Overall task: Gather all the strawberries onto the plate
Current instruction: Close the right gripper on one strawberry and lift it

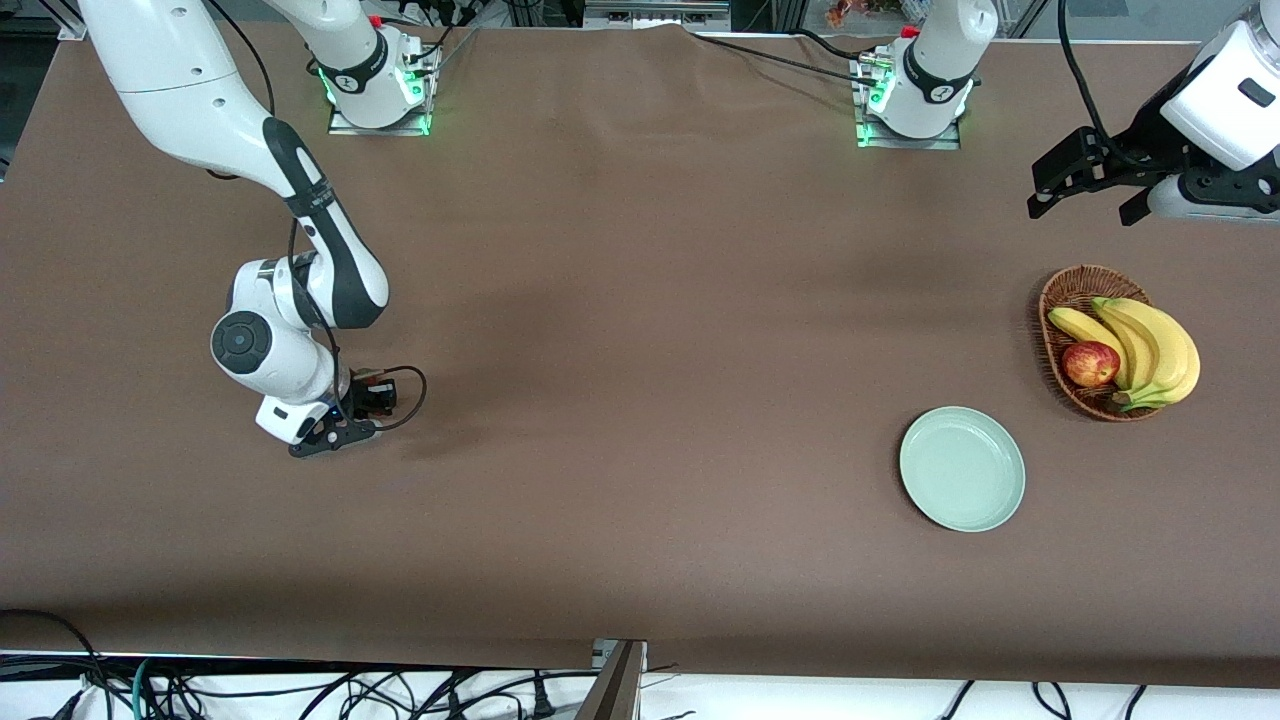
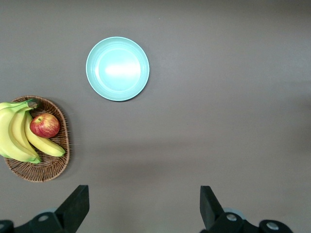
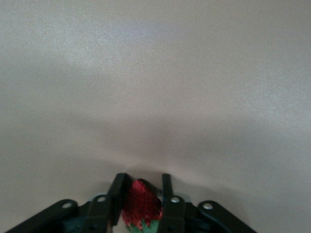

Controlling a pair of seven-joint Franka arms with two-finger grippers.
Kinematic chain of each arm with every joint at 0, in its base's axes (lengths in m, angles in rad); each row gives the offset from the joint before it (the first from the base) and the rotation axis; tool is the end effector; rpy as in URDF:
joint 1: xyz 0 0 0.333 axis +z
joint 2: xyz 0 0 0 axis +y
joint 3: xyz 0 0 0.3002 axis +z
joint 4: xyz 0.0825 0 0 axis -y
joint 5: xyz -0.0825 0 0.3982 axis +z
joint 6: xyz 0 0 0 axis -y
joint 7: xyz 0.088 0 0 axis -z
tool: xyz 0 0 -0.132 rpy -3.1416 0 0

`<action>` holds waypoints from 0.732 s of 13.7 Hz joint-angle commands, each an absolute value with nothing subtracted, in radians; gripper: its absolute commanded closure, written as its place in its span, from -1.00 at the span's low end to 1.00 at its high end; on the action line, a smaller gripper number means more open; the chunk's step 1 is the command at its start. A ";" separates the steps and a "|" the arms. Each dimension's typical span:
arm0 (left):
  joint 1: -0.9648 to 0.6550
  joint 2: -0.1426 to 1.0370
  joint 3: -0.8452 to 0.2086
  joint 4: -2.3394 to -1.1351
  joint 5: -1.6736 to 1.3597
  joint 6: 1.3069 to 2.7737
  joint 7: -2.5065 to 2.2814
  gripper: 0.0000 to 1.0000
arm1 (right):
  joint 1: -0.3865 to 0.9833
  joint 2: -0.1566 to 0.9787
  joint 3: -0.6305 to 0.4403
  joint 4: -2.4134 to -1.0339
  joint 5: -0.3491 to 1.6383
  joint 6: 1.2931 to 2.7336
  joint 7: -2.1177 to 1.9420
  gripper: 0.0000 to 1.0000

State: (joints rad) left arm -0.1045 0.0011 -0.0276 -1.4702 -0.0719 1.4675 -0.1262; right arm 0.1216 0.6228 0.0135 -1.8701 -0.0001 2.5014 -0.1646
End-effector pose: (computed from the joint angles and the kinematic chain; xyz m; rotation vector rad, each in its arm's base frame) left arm 0.5521 -0.0835 0.6228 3.0710 -0.0202 -0.0199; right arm 0.6318 0.0859 0.1300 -3.0994 -0.4640 -0.0136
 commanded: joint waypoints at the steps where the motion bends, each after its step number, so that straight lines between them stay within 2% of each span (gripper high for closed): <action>1: -0.100 0.003 -0.029 -1.457 -0.071 1.465 -0.120 -1.00 | 0.118 0.609 0.017 -1.885 0.005 2.503 -0.186 0.61; 5: -0.100 0.003 -0.029 -1.457 -0.072 1.465 -0.120 -1.00 | 0.118 0.603 0.028 -1.853 0.008 2.481 -0.175 0.71; 8: -0.100 0.005 -0.029 -1.457 -0.071 1.465 -0.118 -1.00 | 0.124 0.604 0.090 -1.732 0.012 2.352 -0.042 0.71; 10: -0.100 0.005 -0.029 -1.457 -0.072 1.465 -0.118 -1.00 | 0.168 0.615 0.133 -1.680 0.014 2.319 0.165 0.71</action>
